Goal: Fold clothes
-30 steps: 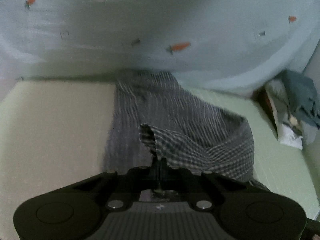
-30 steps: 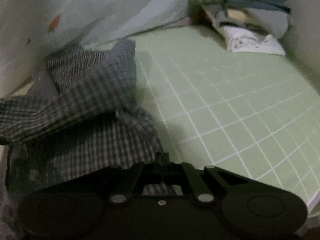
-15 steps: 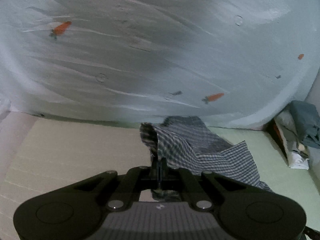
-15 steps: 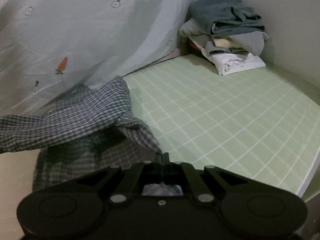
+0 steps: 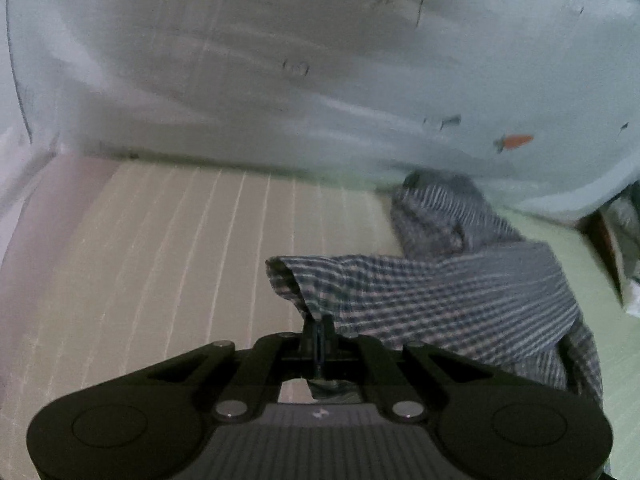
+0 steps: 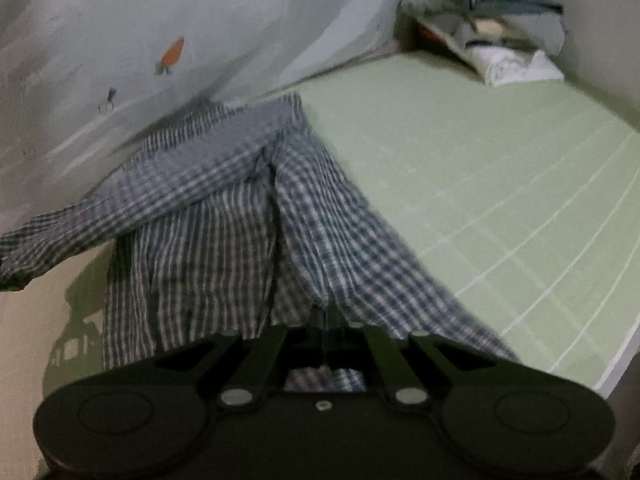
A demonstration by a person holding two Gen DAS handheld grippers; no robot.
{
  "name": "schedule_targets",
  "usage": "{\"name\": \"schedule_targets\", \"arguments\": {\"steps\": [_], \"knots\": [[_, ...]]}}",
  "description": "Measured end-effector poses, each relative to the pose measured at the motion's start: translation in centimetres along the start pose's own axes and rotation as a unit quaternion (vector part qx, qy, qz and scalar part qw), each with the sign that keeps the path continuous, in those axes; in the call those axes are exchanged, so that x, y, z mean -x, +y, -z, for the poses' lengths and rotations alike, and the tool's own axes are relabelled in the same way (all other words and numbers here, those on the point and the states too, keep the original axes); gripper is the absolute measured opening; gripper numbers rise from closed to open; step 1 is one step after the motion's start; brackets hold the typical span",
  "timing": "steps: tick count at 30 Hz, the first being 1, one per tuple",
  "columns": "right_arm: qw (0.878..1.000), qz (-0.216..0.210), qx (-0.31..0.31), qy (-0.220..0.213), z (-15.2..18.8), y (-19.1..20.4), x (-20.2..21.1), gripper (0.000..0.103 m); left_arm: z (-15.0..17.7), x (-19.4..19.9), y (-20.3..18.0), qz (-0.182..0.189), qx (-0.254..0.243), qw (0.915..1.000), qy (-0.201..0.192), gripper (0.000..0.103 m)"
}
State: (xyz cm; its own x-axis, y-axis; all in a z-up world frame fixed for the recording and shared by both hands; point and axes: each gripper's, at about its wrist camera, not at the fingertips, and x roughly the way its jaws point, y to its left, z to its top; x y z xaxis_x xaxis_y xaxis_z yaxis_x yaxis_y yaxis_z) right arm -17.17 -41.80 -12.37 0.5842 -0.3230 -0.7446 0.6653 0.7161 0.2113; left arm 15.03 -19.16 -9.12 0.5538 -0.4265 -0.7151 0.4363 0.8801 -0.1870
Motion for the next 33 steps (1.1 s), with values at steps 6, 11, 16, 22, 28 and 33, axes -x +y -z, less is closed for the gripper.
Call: {"name": "schedule_targets", "arguments": {"steps": [6, 11, 16, 22, 28, 33], "knots": [[0.999, 0.008, -0.023, 0.027, 0.6, -0.2, -1.7, 0.001, 1.7, -1.6, 0.8, -0.005, 0.004, 0.9995, 0.032, 0.001], [0.998, 0.004, -0.039, 0.042, 0.7, -0.5, -2.2, 0.002, 2.4, -1.7, 1.1, -0.012, 0.016, 0.9986, 0.049, 0.002], [0.996, -0.033, -0.071, 0.041, 0.6, -1.3, -1.4, 0.017, 3.4, -1.3, 1.3, -0.028, 0.025, 0.9974, 0.061, 0.03], [0.995, -0.063, -0.075, -0.013, 0.3, -2.1, 1.6, 0.041, 4.9, 0.0, 2.1, -0.05, 0.048, 0.9954, 0.067, 0.051], [0.999, -0.022, -0.028, -0.02, 1.2, -2.6, 2.9, 0.044, 7.0, 1.5, 1.5, -0.051, 0.044, 0.995, 0.074, 0.055], [1.0, -0.015, 0.002, 0.013, 2.7, -1.9, 1.7, 0.044, 9.1, 2.4, 0.7, -0.043, 0.023, 0.9949, 0.088, 0.057]]}}
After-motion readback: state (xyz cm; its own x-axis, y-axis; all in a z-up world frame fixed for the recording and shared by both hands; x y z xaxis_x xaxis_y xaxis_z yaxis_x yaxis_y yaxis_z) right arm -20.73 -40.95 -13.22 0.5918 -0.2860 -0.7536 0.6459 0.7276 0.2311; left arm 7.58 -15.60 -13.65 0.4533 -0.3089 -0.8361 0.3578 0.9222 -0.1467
